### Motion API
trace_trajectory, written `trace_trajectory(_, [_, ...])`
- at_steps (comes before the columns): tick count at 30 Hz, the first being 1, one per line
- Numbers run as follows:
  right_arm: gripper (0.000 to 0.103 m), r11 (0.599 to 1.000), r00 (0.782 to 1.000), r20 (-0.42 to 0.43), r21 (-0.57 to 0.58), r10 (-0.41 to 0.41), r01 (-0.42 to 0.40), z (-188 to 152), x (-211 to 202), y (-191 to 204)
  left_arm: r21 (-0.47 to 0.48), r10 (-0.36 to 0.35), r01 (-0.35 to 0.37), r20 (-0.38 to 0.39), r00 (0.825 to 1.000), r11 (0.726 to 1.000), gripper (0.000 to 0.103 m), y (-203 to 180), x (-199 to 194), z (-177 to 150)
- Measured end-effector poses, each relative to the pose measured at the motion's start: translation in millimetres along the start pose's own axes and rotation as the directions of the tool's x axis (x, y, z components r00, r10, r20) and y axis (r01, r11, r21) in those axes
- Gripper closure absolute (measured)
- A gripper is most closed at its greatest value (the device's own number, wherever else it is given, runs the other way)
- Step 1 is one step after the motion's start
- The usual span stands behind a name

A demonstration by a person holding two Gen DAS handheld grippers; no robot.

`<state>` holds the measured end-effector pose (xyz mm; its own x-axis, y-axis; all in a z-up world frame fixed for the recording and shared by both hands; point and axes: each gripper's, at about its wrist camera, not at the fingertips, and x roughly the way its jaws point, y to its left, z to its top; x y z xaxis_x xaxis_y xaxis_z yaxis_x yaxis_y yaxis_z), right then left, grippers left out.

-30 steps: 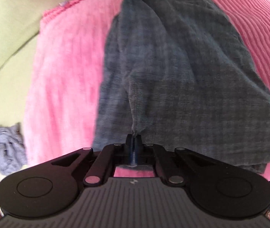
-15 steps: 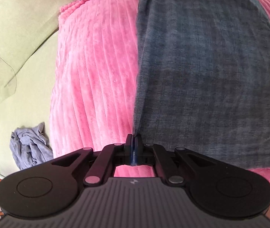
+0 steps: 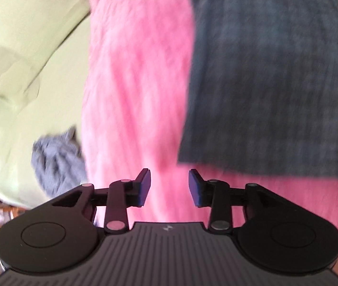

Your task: Fold clothes

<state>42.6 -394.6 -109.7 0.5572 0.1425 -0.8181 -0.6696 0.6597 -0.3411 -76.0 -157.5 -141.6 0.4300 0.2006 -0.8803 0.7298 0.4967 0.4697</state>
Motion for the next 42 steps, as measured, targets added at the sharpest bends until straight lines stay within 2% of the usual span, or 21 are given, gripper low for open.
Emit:
trace_trajectory(1, [0.043,0.999,1.000,0.019,0.053,-0.014,0.013,-2,-13,0,-0.020,-0.027,0.028,0.027,0.999,0.999,0.060,2,-11,-2])
trace_trajectory(4, [0.051,0.959,0.991,0.110,0.263,0.077,-0.104,-21,-62,29,-0.037,-0.110,0.115,0.118,0.987,0.993,0.059,-4,-38,2])
trace_trajectory(6, [0.070,0.930,0.983,0.138,0.330,0.122,-0.162,-33,-79,57,-0.025,-0.151,0.158,0.174,0.973,0.987,0.059,-16,-53,8])
trace_trajectory(7, [0.078,0.920,0.979,0.149,0.346,0.142,-0.186,-37,-83,70,-0.016,-0.176,0.181,0.179,0.968,0.983,0.059,-26,-53,12])
trace_trajectory(9, [0.087,0.856,0.959,0.179,0.436,0.221,-0.278,-51,-92,109,-0.026,-0.226,0.233,0.168,0.960,0.972,0.059,-35,-44,15])
trace_trajectory(11, [0.087,0.785,0.929,0.222,0.498,0.294,-0.368,-67,-96,155,-0.051,-0.287,0.296,0.130,0.949,0.954,0.059,-45,-31,22])
trace_trajectory(13, [0.087,0.749,0.920,0.186,0.537,0.345,-0.389,-75,-92,184,-0.045,-0.301,0.307,0.099,0.948,0.951,0.059,-57,-24,21])
trace_trajectory(15, [0.088,0.750,0.931,0.030,0.583,0.364,-0.312,-90,-79,219,-0.015,-0.306,0.309,0.102,0.946,0.951,0.059,-63,-24,15])
trace_trajectory(17, [0.090,0.766,0.951,-0.037,0.604,0.305,-0.222,-97,-86,232,0.040,-0.342,0.339,0.098,0.935,0.940,0.059,-62,-32,10])
trace_trajectory(20, [0.087,0.696,0.975,-0.092,0.714,0.203,-0.077,-87,-107,238,0.123,-0.396,0.381,0.131,0.909,0.916,0.059,-52,-42,-1])
trace_trajectory(21, [0.086,0.655,0.985,-0.091,0.755,0.149,-0.030,-79,-117,245,0.151,-0.414,0.394,0.145,0.898,0.907,0.059,-47,-45,-5])
trace_trajectory(24, [0.083,0.455,0.994,-0.085,0.889,0.067,0.046,-68,-129,267,0.253,-0.451,0.405,0.165,0.877,0.879,0.059,-40,-39,-11])
trace_trajectory(25, [0.083,0.319,0.996,-0.083,0.946,0.041,0.066,-67,-132,282,0.287,-0.460,0.403,0.166,0.872,0.869,0.059,-38,-37,-12])
trace_trajectory(26, [0.083,0.235,0.996,-0.086,0.969,0.032,0.077,-66,-131,289,0.310,-0.464,0.401,0.164,0.870,0.862,0.059,-36,-36,-13])
trace_trajectory(29, [0.082,0.069,0.990,-0.142,0.987,-0.017,0.143,-54,-127,330,0.353,-0.477,0.400,0.167,0.863,0.846,0.060,-33,-38,-13])
trace_trajectory(32, [0.070,0.081,0.969,-0.226,0.969,-0.103,0.235,-40,-127,352,0.385,-0.504,0.414,0.169,0.847,0.825,0.060,-39,-43,-15])
trace_trajectory(34, [0.060,0.060,0.955,-0.260,0.961,-0.142,0.271,-37,-127,358,0.413,-0.514,0.412,0.172,0.841,0.812,0.060,-44,-41,-8])
trace_trajectory(36, [0.057,0.012,0.939,-0.289,0.955,-0.188,0.296,-38,-122,365,0.443,-0.526,0.412,0.172,0.833,0.797,0.060,-50,-36,4])
trace_trajectory(37, [0.064,-0.015,0.932,-0.299,0.953,-0.206,0.303,-40,-119,368,0.465,-0.537,0.414,0.168,0.826,0.783,0.060,-56,-35,10])
trace_trajectory(39, [0.096,-0.048,0.928,-0.295,0.955,-0.227,0.292,-45,-110,368,0.504,-0.541,0.398,0.172,0.823,0.766,0.059,-66,-30,6])
trace_trajectory(42, [0.097,-0.242,0.937,-0.196,0.962,-0.289,0.127,-58,-118,372,0.587,-0.502,0.312,0.191,0.844,0.747,0.059,-77,-37,1])
